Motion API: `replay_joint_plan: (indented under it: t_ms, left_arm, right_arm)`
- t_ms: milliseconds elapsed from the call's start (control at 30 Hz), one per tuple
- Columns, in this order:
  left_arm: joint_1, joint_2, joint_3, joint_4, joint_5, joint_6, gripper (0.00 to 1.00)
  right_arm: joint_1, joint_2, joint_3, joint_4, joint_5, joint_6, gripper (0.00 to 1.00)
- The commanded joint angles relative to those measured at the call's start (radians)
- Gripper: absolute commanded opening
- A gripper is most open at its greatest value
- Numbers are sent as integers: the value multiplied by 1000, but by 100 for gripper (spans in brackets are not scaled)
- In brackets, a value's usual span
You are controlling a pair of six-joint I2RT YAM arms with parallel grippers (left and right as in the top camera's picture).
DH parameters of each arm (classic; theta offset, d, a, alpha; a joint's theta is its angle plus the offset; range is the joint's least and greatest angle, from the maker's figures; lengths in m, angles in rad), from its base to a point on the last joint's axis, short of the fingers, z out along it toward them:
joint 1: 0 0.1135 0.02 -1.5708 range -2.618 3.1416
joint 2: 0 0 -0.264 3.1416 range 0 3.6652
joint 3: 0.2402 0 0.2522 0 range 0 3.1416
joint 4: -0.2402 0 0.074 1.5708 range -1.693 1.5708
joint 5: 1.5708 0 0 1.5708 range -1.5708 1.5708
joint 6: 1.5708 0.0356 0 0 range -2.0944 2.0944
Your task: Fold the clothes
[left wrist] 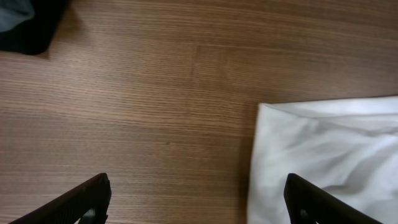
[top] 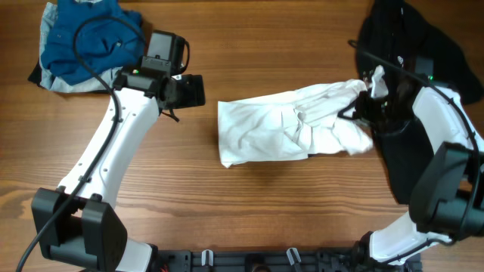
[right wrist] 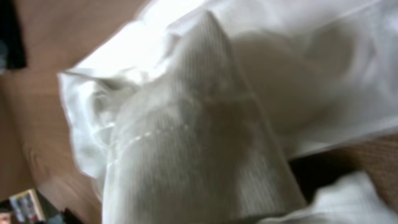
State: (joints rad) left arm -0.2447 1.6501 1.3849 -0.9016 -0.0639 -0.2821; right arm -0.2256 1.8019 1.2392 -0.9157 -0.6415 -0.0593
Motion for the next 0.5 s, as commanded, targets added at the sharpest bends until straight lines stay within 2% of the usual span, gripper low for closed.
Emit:
replay_joint_plan:
  t_ms: [0, 167, 300, 367, 467]
  left_arm:
    - [35, -6, 10, -2, -20, 16, 89]
    - [49, -6, 10, -9, -20, 17, 90]
    - [49, -6, 9, -10, -21, 17, 90]
    - [49, -6, 9, -10, -24, 17, 90]
    - [53, -5, 8, -13, -26, 17, 90]
  right_arm:
    - [104, -55, 111, -70, -2, -42, 4]
    - [347, -72, 137, -28, 9, 90, 4]
    - [596, -58, 137, 67, 164, 247, 5]
    - [707, -43, 137, 119, 224, 300, 10]
    - [816, -8, 137, 175, 231, 332, 25]
